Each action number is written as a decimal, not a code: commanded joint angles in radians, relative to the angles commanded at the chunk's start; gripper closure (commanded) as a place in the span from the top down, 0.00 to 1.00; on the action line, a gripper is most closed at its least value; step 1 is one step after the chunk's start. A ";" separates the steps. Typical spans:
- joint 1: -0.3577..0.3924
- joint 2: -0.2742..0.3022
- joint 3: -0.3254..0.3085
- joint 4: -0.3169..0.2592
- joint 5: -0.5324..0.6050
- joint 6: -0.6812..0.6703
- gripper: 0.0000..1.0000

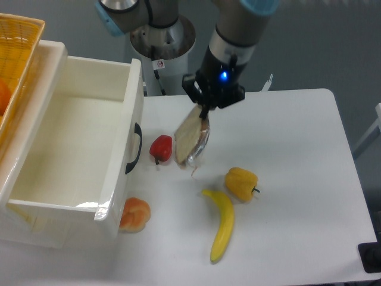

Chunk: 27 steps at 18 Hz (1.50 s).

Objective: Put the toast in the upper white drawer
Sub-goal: 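Lift the bagged toast and carry it toward the open white drawer, then lower the bagged toast into the open white drawer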

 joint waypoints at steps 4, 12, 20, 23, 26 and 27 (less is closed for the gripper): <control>0.000 0.041 0.002 -0.009 -0.049 -0.012 0.00; 0.006 0.074 0.011 -0.009 -0.083 -0.020 0.00; 0.005 0.107 0.008 -0.014 -0.110 -0.066 0.00; 0.002 0.126 0.005 -0.014 -0.121 -0.090 0.00; -0.002 0.147 0.000 -0.015 -0.146 -0.109 0.00; -0.005 0.153 -0.005 -0.015 -0.147 -0.113 0.00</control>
